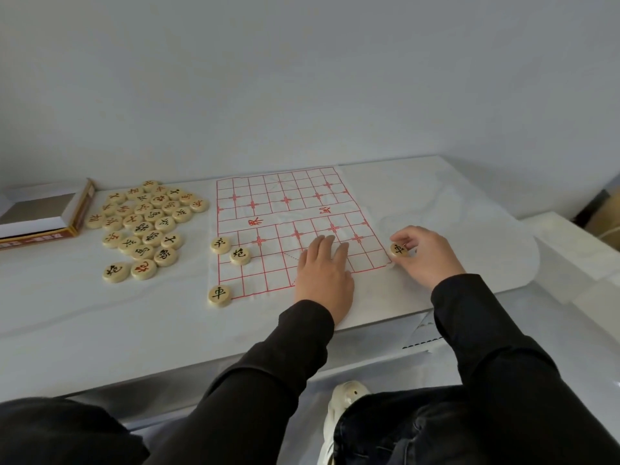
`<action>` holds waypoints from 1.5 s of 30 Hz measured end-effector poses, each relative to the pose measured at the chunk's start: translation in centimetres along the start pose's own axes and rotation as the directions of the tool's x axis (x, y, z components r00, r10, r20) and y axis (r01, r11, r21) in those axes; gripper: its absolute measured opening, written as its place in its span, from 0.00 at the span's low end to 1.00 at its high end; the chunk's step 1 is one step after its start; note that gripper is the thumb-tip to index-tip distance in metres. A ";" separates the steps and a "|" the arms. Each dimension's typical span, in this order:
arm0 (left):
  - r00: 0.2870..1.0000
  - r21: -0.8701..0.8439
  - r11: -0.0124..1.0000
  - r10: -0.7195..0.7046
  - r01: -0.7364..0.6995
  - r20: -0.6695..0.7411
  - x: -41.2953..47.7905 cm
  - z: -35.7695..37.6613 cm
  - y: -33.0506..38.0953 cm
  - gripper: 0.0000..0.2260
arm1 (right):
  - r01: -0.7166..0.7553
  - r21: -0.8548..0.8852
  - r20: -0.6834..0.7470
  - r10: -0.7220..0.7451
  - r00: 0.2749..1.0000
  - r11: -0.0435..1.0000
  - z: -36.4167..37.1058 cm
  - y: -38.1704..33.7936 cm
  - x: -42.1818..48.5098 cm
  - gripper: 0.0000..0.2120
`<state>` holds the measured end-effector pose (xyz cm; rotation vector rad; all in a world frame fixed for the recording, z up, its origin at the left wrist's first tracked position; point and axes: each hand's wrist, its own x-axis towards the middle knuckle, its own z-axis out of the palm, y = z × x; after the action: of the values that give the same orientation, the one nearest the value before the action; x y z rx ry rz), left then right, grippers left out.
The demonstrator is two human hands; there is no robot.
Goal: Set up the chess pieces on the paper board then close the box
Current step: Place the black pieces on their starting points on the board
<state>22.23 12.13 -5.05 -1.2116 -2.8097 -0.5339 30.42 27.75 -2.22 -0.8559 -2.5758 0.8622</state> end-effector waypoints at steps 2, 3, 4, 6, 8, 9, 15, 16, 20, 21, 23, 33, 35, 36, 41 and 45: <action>1.000 -0.019 1.000 -0.010 0.009 -0.001 0.2 0.0 -0.1 0.22 | 0.006 -0.013 0.021 -0.006 1.000 1.000 0.1 0.3 -0.2 0.14; 1.000 -0.026 1.000 -0.011 0.011 0.002 0.2 0.1 -0.1 0.22 | 0.012 -0.018 0.025 -0.011 1.000 1.000 0.2 0.4 -0.2 0.14; 1.000 -0.030 1.000 -0.008 0.008 0.004 0.2 0.1 -0.2 0.22 | 0.020 -0.017 0.025 -0.019 1.000 1.000 0.2 0.4 -0.3 0.14; 1.000 -0.035 0.999 0.015 -0.015 0.010 0.2 0.2 -0.2 0.21 | 0.037 -0.006 0.023 -0.037 0.999 0.999 0.3 0.2 -0.4 0.14; 0.999 -0.030 0.998 0.052 -0.052 0.016 0.0 0.3 -0.2 0.20 | 0.063 0.002 0.004 -0.063 0.998 0.998 0.5 0.0 -0.4 0.14; 0.997 -0.023 0.997 0.069 -0.069 0.018 0.0 0.3 -0.1 0.19 | 0.080 0.009 -0.020 -0.080 0.997 0.997 0.6 -0.2 -0.5 0.13; 0.993 -0.008 0.993 0.119 -0.119 0.000 -0.2 0.4 -0.1 0.17 | 0.189 0.087 -0.145 -0.175 0.974 0.978 1.3 -2.0 -0.5 0.12; 0.993 -0.008 0.993 0.116 -0.116 0.000 -0.2 0.4 -0.1 0.17 | 0.184 0.077 -0.105 -0.176 0.979 0.980 1.5 -2.1 -0.5 0.12; 0.994 0.003 0.994 0.107 -0.107 0.012 -0.1 0.4 -0.2 0.17 | 0.122 -0.072 0.092 -0.115 0.989 0.990 1.9 -1.2 -0.5 0.12; 0.994 0.005 0.994 0.105 -0.105 0.016 -0.1 0.4 -0.2 0.17 | 0.111 -0.095 0.103 -0.101 0.990 0.989 1.7 -1.0 -0.5 0.12; 0.995 0.007 0.995 0.102 -0.102 0.020 -0.2 0.4 -0.2 0.17 | 0.098 -0.118 0.100 -0.086 0.991 0.988 1.3 -0.6 -0.4 0.12; 0.995 0.002 0.995 0.100 -0.100 0.029 -0.2 0.5 -0.3 0.17 | 0.079 -0.181 0.076 -0.066 0.995 0.980 0.9 0.3 -0.2 0.12; 0.995 -0.001 0.995 0.100 -0.100 0.024 -0.2 0.5 -0.3 0.16 | 0.078 -0.176 0.064 -0.068 0.996 0.981 0.9 0.2 -0.2 0.12; 0.995 0.000 0.995 0.101 -0.101 0.022 -0.2 0.5 -0.3 0.16 | 0.075 -0.171 0.057 -0.066 0.996 0.982 1.0 0.2 -0.2 0.12; 0.995 -0.007 0.995 0.100 -0.100 0.029 -0.2 0.5 -0.3 0.17 | 0.078 -0.153 -0.009 -0.081 0.997 0.985 1.1 -0.1 -0.5 0.13; 0.995 -0.011 0.995 0.099 -0.099 0.010 -0.2 0.5 -0.2 0.16 | 0.094 -0.168 0.014 -0.093 0.996 0.981 1.2 -0.1 -0.5 0.13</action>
<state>22.30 12.01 -5.63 -1.3507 -2.7409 -0.5376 30.24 26.78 -3.12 -0.7708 -2.6994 0.6287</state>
